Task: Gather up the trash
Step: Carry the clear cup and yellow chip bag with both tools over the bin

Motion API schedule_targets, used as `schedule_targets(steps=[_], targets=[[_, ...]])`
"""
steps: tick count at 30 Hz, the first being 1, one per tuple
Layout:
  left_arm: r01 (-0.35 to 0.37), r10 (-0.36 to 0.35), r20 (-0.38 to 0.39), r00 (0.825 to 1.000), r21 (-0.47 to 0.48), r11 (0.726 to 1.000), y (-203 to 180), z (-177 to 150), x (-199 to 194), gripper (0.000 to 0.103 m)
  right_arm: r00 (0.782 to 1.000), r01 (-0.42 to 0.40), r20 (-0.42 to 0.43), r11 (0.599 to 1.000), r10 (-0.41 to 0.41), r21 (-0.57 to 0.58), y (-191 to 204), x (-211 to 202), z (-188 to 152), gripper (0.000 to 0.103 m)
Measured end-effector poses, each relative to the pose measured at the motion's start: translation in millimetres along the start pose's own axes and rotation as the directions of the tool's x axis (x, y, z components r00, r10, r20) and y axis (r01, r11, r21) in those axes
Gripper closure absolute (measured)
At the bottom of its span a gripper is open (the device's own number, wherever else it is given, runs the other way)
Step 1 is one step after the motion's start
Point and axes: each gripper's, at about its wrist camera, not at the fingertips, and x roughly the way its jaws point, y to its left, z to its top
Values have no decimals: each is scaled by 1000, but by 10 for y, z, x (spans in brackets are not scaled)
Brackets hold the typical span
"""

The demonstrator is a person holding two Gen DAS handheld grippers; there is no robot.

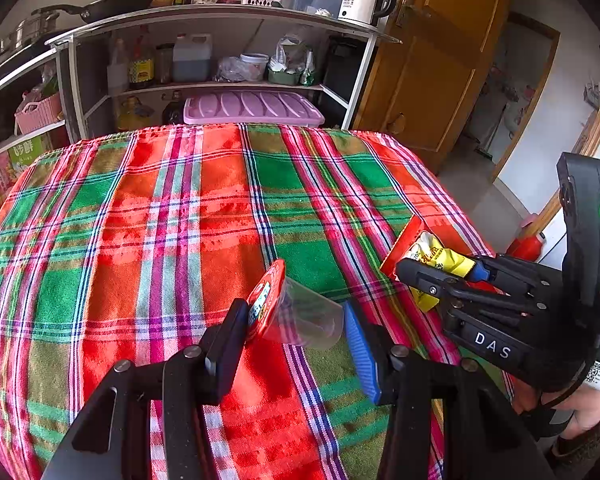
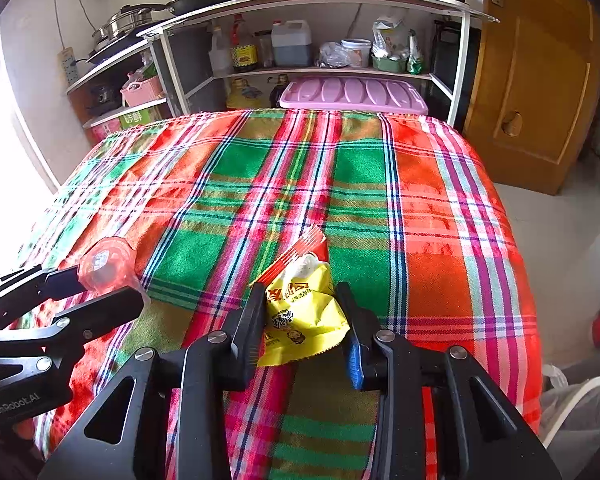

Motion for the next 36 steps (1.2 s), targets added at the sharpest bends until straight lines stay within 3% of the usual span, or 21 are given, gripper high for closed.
schedule_targets(steps=[16,36], targets=[[-12,9,48,999,62,998,-255,-72,-251,54,993,55,104,997,-60,51,-25,-605,-152,70],[100,-117,78,990,196,976,-1159,-233,-535,54,959,180,175,958,-221,223,-654,-1594,-846,69]])
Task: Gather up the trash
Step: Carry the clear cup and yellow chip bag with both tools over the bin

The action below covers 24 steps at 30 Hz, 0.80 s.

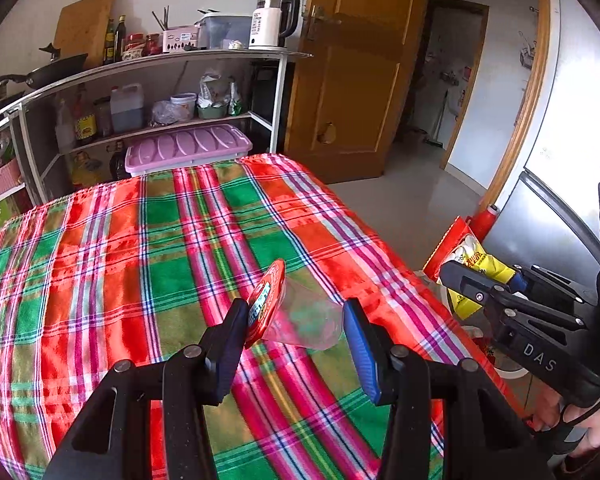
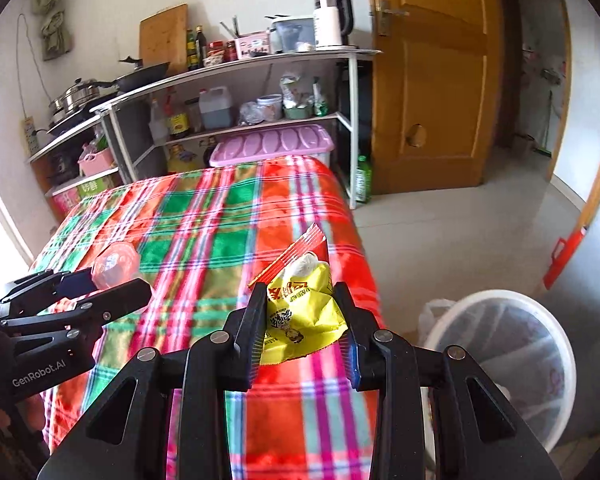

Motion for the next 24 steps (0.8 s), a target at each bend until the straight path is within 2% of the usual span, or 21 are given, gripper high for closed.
schedule_targets(steps=[14,24], targets=[[131,-128,-32,991,128,983,-958,48,226,54,987,160,13,982,-162,105,-852,-489,-286,69],[255,-241,-97,966,188,948,-1711,7,543,54,964,264,-23,943,-265,201,-1527,-722,-537,69]])
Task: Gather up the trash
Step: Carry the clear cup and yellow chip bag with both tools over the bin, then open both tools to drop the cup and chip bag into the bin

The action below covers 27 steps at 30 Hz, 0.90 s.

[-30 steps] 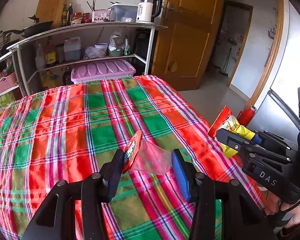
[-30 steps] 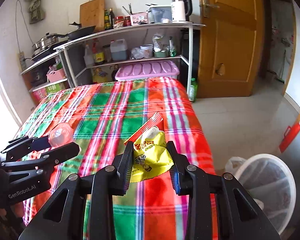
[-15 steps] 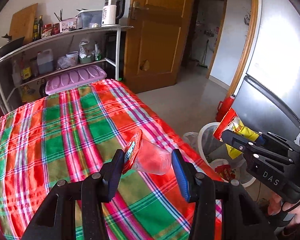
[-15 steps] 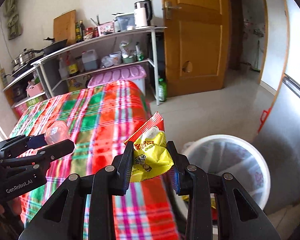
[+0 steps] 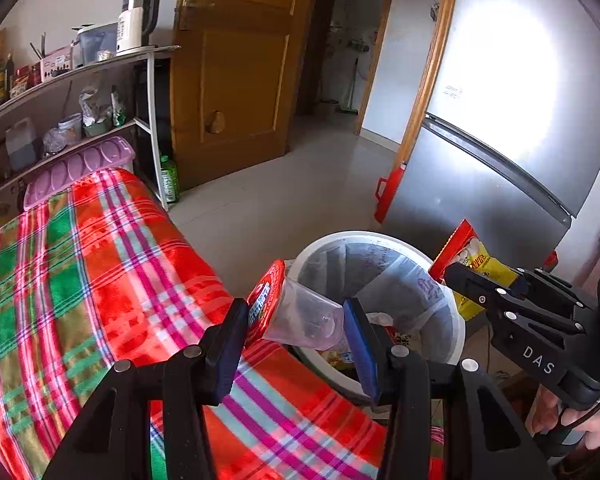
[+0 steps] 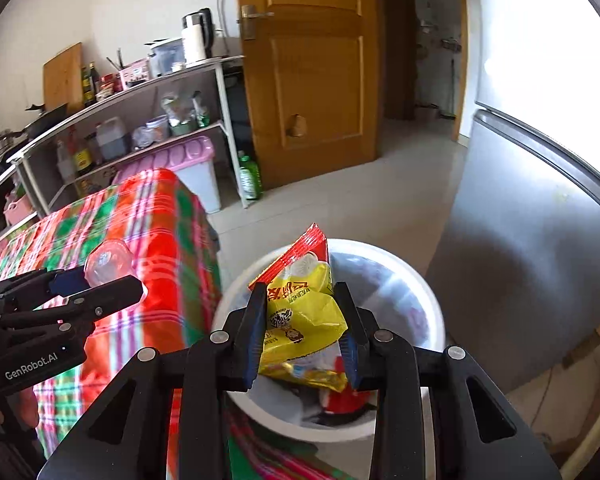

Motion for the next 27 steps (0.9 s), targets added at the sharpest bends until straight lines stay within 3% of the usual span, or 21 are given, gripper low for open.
schedule_targets(steps=[12,22,25,27], targets=[[7,-3,-63,998,66,998,-408,38,488,54,995,45,-93,999,-43,17,-320,282,-205,69],[-1,8,-136,991,52,999,-459,5,820,54,982,83,-170,996,-78,25,-486,552,-309,68],[-3,11,-136,991,58,998,-467,-5,837,46,981,78,-183,996,-71,30,-516,600,-317,48],[6,0,-140,990,48,999,-462,-12,849,43,981,79,-180,996,-70,40,-532,605,-325,44]])
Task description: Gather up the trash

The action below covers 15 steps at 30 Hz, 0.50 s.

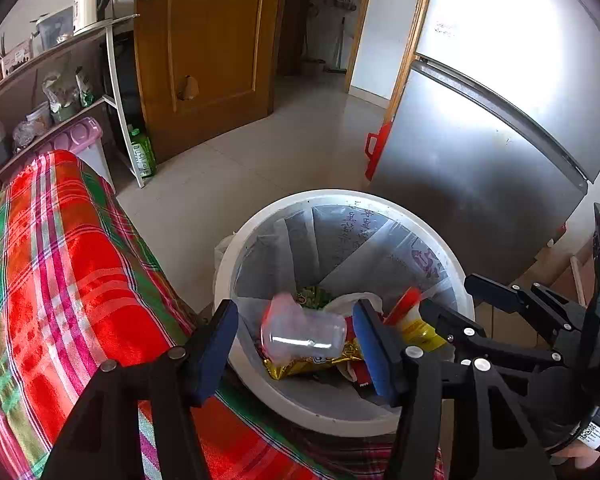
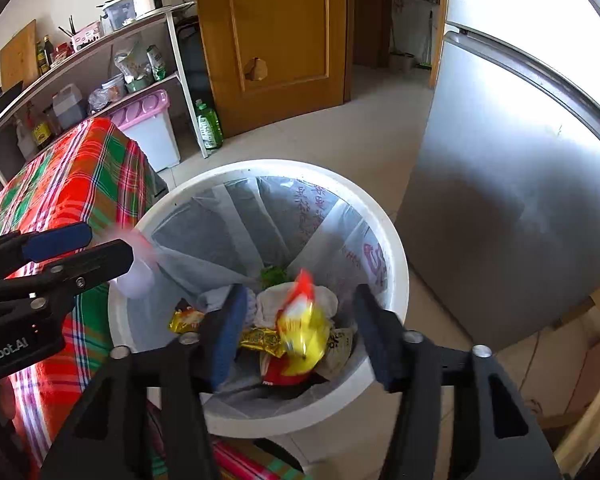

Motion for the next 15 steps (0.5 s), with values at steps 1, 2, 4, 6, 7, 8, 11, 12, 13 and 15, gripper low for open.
schedule_targets(steps=[1,2,4,6,7,8,11,12,13,15], targets=[[-3,3,-2,1000,-3,1000,3,-3,4,43,1000,-2,0,1000,2,2,-2,1,-11,44],[-7,7,-2,1000,-9,1000,9,-4,0,43,1000,-4,1,1000,4,5,-18,-11,-24,44],[-3,3,0,1000,-13,1000,25,-2,-20,42,1000,5,6,1000,-5,8,-12,-29,-33,44],[-6,6,15,1000,-18,1000,34,-8,-93,42,1000,2,18,1000,-2,13,-12,-83,-42,44],[-6,6,26,1000,-15,1000,32,-11,-133,42,1000,1,26,1000,-1,17,-3,-121,-43,44],[-9,9,32,999,-17,1000,39,-19,-176,41,999,-2,37,1000,2,17,13,-162,-43,44],[-26,28,65,998,-32,999,65,-64,-332,40,997,-4,75,1000,3,7,84,-312,-47,44],[-38,41,81,996,-30,999,66,-78,-388,40,997,-4,83,1000,4,0,108,-360,-45,44],[-48,50,96,994,-26,999,61,-89,-446,40,996,-3,92,1000,4,-4,127,-395,-48,44],[-44,48,110,993,-39,998,79,-126,-560,40,992,-3,123,1000,4,-9,190,-532,-83,44]])
